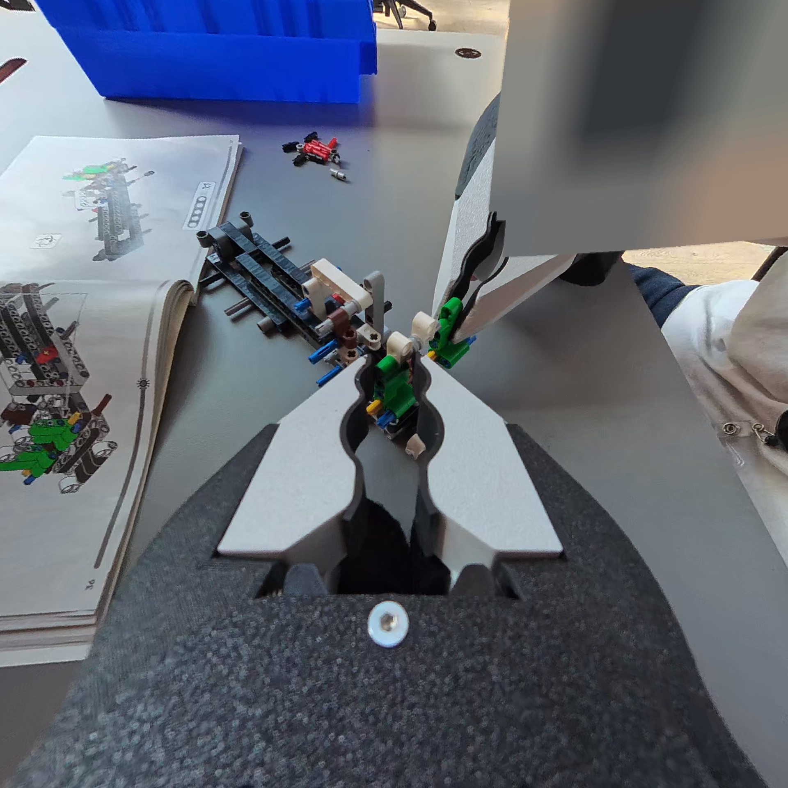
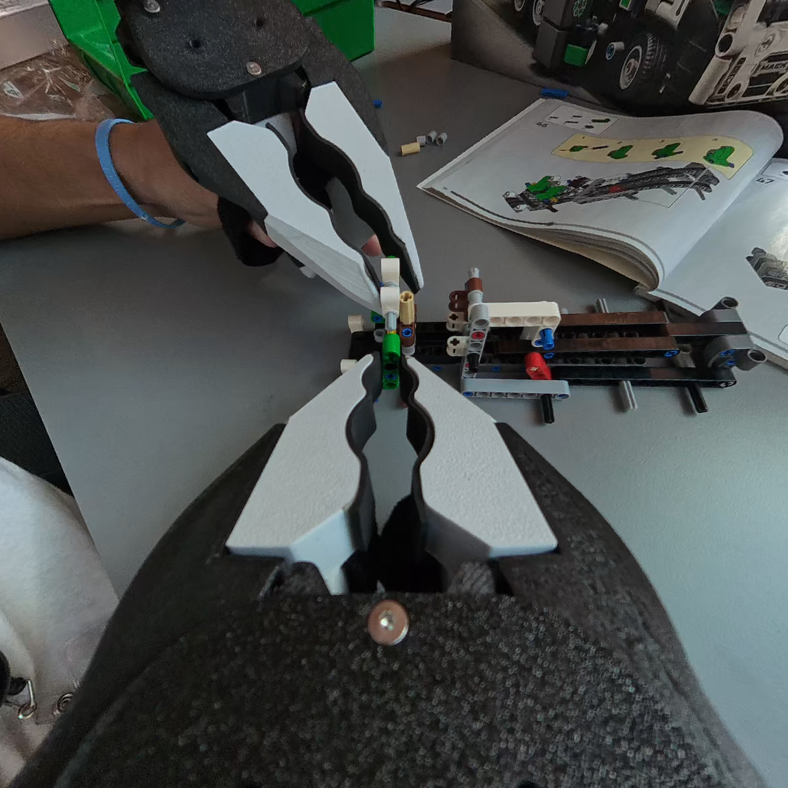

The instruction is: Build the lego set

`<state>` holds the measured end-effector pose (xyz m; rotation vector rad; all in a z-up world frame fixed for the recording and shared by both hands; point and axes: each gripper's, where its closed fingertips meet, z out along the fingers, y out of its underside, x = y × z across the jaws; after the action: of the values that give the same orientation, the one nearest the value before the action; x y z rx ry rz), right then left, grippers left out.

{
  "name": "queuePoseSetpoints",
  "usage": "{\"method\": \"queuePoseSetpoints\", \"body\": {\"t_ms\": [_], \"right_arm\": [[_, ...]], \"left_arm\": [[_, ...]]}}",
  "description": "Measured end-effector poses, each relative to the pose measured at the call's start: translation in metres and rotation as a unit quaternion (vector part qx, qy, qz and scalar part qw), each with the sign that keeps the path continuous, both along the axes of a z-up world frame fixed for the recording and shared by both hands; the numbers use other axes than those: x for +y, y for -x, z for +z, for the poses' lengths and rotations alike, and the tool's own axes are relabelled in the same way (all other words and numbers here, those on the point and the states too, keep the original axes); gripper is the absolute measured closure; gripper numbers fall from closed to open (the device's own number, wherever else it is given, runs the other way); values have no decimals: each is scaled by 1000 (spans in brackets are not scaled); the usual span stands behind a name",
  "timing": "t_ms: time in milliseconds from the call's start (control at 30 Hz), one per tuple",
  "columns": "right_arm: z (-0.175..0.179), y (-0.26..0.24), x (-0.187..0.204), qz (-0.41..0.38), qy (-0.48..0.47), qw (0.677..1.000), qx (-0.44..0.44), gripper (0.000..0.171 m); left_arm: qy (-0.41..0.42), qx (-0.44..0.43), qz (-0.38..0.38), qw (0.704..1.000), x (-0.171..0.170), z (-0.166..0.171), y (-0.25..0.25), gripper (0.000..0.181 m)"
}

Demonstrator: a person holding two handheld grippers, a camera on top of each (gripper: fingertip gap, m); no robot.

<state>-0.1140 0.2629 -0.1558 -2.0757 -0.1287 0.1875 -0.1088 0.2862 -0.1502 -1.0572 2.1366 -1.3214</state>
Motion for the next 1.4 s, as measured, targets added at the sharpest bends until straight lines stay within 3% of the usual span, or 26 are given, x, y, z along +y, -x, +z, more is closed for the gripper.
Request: {"method": "queuePoseSetpoints", "body": {"t_ms": [133, 233, 333, 500, 1233, 1400], "right_arm": [[0, -1, -1, 9, -8, 999, -39, 165], [0, -1, -3, -4, -1, 1000, -7, 164], [-3, -2, -6, -9, 17, 999, 28, 150], [-3, 0, -9, -4, 14, 1000, 14, 164], [-4, -1, -7, 7, 13, 1000, 4, 165], [-3, 1, -6, 16, 16, 999, -40, 165]], "left_arm": [[20, 20, -2, 1000, -1, -1, 3, 166], [5, 37, -11, 999, -1, -8, 8, 161], [5, 41, -26, 999, -4, -9, 12, 159], [0, 49, -34, 998, -6, -12, 13, 162], [6, 56, -9, 998, -5, -13, 11, 164], [12, 60, 4, 998, -3, -13, 8, 166]]}}
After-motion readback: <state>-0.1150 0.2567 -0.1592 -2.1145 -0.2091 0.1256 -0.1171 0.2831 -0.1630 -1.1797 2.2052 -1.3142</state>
